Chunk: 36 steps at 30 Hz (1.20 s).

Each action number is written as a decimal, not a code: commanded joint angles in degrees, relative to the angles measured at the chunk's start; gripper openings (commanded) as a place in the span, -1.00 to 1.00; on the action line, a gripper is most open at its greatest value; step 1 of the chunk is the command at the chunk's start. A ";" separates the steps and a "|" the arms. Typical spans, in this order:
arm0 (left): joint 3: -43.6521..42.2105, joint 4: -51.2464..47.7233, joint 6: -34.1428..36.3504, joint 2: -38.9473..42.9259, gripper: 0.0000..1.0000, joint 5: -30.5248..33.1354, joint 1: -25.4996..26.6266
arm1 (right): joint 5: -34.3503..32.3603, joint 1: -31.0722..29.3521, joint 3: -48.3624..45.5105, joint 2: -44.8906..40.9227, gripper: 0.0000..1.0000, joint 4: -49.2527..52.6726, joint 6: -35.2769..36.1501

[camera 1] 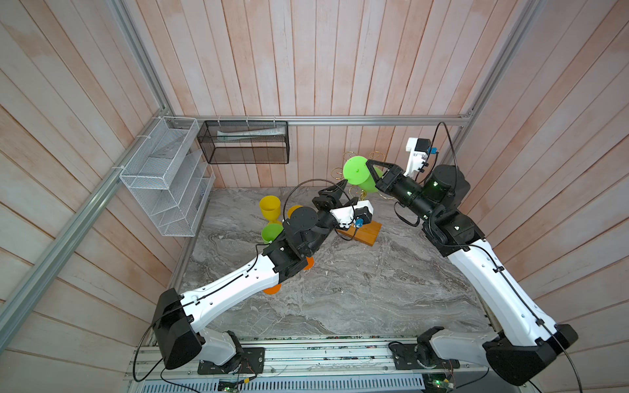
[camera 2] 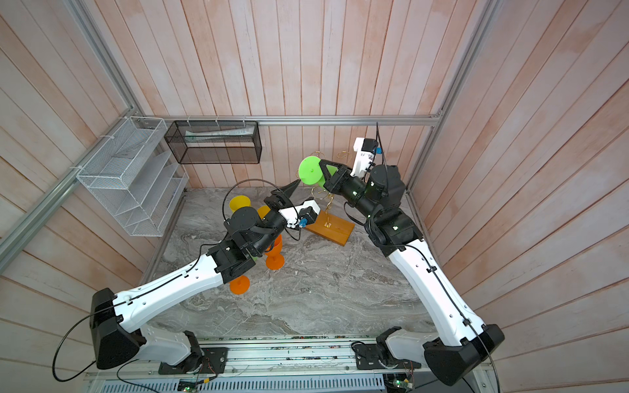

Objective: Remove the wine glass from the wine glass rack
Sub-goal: 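Carry the green glass toward the left gripper while the left reaches its foot, then close the left gripper on the glass's foot and regrasp its bowl with the right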

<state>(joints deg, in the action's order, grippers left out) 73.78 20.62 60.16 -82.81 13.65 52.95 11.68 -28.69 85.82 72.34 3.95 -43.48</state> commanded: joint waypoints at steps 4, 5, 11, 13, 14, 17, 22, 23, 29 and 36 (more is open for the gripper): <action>3.05 8.76 4.87 -3.11 0.25 2.07 0.12 | 1.50 -0.23 1.90 0.27 -1.00 1.32 -0.75; 3.23 9.63 5.64 -3.78 0.25 2.48 0.13 | 1.50 -0.20 1.98 0.26 -1.00 1.49 -0.72; 4.59 12.07 7.94 -5.92 0.18 3.75 0.05 | 1.48 -0.23 2.33 -0.08 -1.00 1.60 -0.45; 4.84 12.62 8.50 -6.37 0.12 3.76 -0.03 | 1.55 -0.23 2.38 -0.09 -1.00 1.62 -0.37; 5.01 12.77 8.73 -6.57 0.06 3.84 0.00 | 1.53 -0.23 2.56 -0.09 -1.00 1.73 -0.37; 5.71 13.57 9.40 -7.18 -0.04 4.21 0.02 | 1.64 -0.18 2.77 -0.05 -1.00 1.74 -0.29; 6.99 14.86 10.39 -8.61 -0.21 4.89 -0.03 | 1.57 -0.24 2.94 -0.26 -1.00 1.58 -0.15; 7.17 15.25 10.58 -8.90 -0.26 5.06 0.01 | 1.46 -0.23 3.01 -0.34 -1.00 1.59 -0.06; 7.78 16.17 10.15 -9.44 -0.78 5.87 0.12 | 0.28 -0.23 3.90 -0.62 -1.00 2.62 1.26; 7.80 18.39 10.15 -9.78 -1.00 6.99 0.14 | -0.26 -0.22 6.10 0.26 -1.00 3.71 2.61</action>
<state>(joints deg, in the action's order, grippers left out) 79.61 35.90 72.38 -91.98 18.52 53.43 10.37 -28.69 89.58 72.42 7.90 -43.18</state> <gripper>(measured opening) 0.061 0.043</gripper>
